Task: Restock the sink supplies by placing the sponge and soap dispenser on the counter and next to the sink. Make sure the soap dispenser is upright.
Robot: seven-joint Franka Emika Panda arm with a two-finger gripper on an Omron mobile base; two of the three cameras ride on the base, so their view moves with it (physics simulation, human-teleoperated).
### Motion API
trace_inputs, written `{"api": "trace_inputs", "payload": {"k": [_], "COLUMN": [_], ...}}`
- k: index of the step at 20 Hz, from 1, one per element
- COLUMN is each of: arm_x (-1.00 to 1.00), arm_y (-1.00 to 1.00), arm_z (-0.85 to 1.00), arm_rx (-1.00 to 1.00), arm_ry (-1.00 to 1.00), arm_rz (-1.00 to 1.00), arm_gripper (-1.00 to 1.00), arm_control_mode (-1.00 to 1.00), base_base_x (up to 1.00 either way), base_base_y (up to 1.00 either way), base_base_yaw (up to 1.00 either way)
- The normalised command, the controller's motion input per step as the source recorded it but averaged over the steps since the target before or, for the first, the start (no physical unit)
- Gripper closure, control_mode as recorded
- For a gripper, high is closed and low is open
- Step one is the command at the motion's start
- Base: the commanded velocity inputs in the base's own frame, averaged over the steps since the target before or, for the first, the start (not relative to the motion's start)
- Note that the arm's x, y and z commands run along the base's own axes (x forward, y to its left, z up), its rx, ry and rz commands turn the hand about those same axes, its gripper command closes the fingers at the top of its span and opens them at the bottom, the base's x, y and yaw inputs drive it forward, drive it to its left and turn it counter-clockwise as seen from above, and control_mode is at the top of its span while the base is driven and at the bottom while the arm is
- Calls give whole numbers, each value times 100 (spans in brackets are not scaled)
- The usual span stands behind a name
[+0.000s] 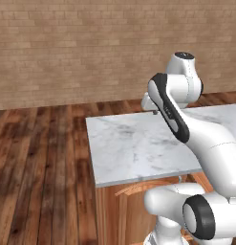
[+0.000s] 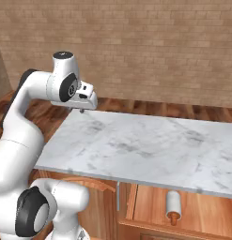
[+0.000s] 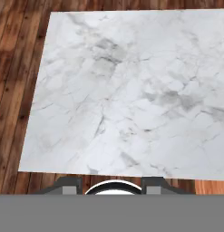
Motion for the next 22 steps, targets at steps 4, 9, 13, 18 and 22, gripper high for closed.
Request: {"api": "trace_inputs", "payload": {"k": [4, 9, 13, 18, 22], "arm_x": [0, 0, 0, 0, 0], "arm_y": [0, 0, 0, 0, 0], "arm_z": [0, 0, 0, 0, 0], "arm_rx": [0, 0, 0, 0, 0], "arm_ry": [0, 0, 0, 0, 0], "arm_rz": [0, 0, 0, 0, 0], "arm_gripper": [-100, -100, -100, -100, -100], "arm_control_mode": [100, 100, 100, 100, 100], "base_base_x": [-25, -18, 0, 0, 2], "base_base_y": [0, 59, 30, 1, 0], "base_base_yaw": [-1, -47, -64, -58, -44]}}
